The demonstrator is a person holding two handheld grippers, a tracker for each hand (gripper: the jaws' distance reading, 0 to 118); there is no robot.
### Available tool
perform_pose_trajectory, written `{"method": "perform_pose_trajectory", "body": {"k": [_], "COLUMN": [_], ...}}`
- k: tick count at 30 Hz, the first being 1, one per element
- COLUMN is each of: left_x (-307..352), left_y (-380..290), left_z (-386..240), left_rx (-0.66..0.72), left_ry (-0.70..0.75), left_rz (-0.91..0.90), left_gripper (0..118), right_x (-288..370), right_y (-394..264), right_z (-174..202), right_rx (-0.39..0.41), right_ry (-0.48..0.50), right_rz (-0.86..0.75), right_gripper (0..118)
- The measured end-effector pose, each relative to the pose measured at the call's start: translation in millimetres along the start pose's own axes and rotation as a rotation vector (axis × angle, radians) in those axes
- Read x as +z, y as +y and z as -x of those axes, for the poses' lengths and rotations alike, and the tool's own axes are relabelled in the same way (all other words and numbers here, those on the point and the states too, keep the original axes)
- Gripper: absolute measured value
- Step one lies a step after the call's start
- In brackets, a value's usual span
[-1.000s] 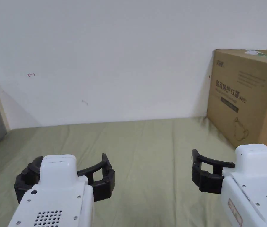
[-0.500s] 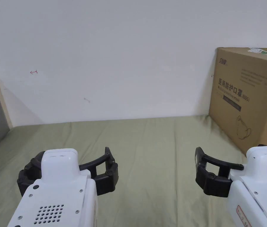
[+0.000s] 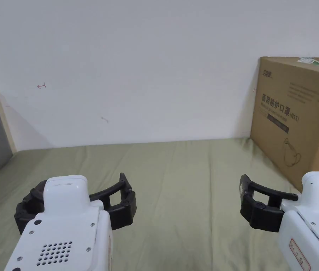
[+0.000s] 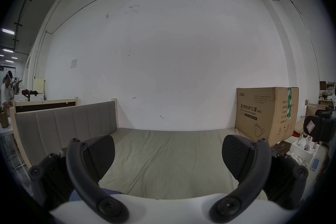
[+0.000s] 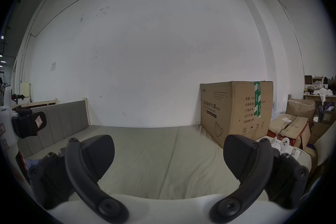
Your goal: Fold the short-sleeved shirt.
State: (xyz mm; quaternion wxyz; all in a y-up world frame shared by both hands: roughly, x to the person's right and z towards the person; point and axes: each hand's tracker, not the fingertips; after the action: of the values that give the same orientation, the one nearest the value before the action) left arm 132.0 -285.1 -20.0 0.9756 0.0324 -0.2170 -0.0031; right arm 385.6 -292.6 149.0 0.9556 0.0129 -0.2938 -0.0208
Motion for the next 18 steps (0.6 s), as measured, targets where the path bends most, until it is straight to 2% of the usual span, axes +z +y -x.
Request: {"method": "perform_pose_trajectory", "body": {"k": [5, 7, 8, 9, 10, 11, 12, 13, 15, 18], "left_x": [-0.5, 0.4, 0.8, 0.8, -0.6, -2.5, -4.9, -5.6, -6.1, -12.2], "left_y": [0.3, 0.8, 1.4, 3.0, 4.7, 4.8, 4.5, 3.5, 1.5, 1.1], "left_z": [-0.6, -0.9, -0.9, -1.5, -2.6, -2.8, -2.6, -0.1, 5.5, 9.1], "left_rx": [-0.021, -0.026, -0.029, -0.038, -0.057, -0.079, -0.084, -0.075, -0.018, 0.005], "left_ry": [-0.013, -0.010, -0.010, -0.006, 0.002, 0.016, 0.027, 0.024, 0.013, -0.004], "left_rz": [0.001, -0.003, -0.009, -0.009, 0.001, 0.012, 0.025, 0.029, 0.041, 0.081], "left_gripper": [114, 99, 74, 46, 20, 20, 13, 5, 4, 1], "right_x": [0.0, -1.3, -1.7, -1.3, -1.3, -1.2, -2.8, -5.3, -4.5, -6.1], "right_y": [2.4, 3.0, 3.3, 4.2, 4.8, 5.4, 4.9, 3.2, -1.4, -4.0], "right_z": [4.3, 6.8, 7.2, 5.9, 4.1, 2.6, 2.6, 1.3, -6.6, -10.9], "right_rx": [0.031, 0.048, 0.052, 0.045, 0.014, 0.002, 0.007, 0.020, -0.028, -0.028], "right_ry": [-0.007, -0.011, -0.012, 0.005, 0.047, 0.057, 0.035, -0.014, 0.025, 0.010], "right_rz": [-0.008, -0.006, -0.004, 0.001, 0.012, 0.014, 0.019, 0.050, 0.044, 0.063], "right_gripper": [118, 116, 106, 85, 42, 42, 27, 4, 2, 2]}}
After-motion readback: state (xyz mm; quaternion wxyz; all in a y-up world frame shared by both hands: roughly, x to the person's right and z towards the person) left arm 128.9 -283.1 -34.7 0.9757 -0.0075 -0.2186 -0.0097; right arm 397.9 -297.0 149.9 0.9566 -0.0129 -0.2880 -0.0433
